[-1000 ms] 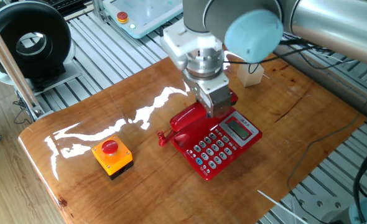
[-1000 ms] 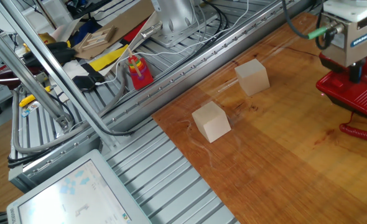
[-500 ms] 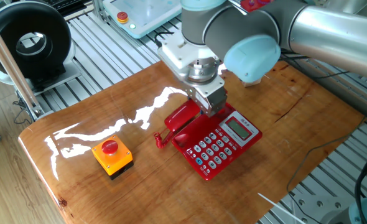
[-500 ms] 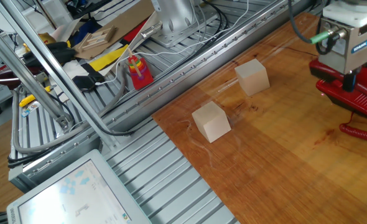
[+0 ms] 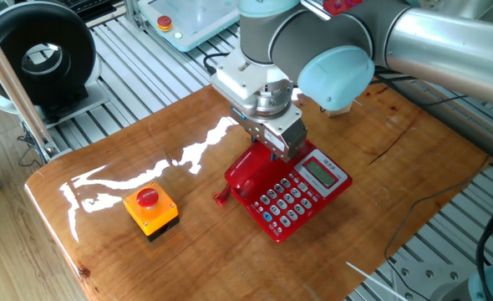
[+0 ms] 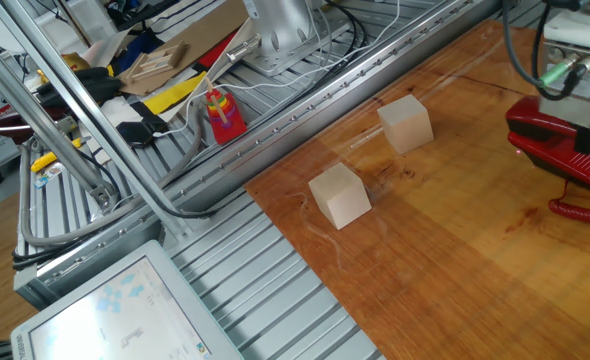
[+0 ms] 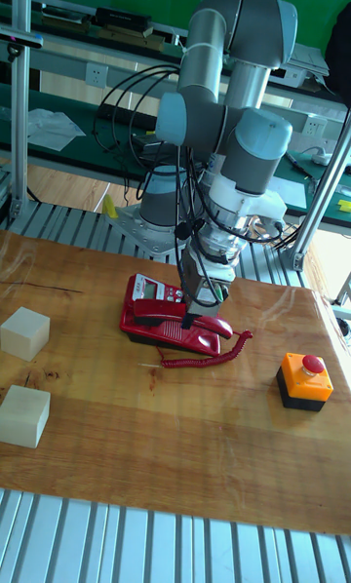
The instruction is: Place the handset of the telephone on the corresponding phone cradle
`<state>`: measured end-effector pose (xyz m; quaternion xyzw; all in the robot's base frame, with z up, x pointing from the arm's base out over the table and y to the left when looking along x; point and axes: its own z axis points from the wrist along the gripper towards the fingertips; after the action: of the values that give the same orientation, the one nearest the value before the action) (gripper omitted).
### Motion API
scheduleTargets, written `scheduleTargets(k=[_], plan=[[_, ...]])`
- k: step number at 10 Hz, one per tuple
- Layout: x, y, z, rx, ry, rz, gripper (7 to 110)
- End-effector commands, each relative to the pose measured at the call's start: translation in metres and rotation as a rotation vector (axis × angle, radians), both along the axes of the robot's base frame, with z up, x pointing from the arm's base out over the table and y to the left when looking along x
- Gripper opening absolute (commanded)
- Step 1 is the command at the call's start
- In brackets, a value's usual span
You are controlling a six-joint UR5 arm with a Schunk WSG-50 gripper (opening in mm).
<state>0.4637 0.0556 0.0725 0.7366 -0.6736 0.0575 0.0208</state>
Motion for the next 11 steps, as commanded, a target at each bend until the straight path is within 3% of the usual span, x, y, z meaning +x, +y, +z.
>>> scheduleTargets(k=[1, 4, 5, 9, 11], plan=[[-0.006, -0.003, -0.001, -0.012, 0.024, -0.001, 7], [-0.01, -0.014, -0.006, -0.016, 0.043, -0.052, 7], [-0.013, -0.012, -0.011, 0.011, 0.054, -0.051, 7], [-0.015, -0.025, -0.011, -0.034, 0.065, -0.056, 7], [-0.016, -0.018, -0.014, -0.012, 0.072, -0.064, 7]])
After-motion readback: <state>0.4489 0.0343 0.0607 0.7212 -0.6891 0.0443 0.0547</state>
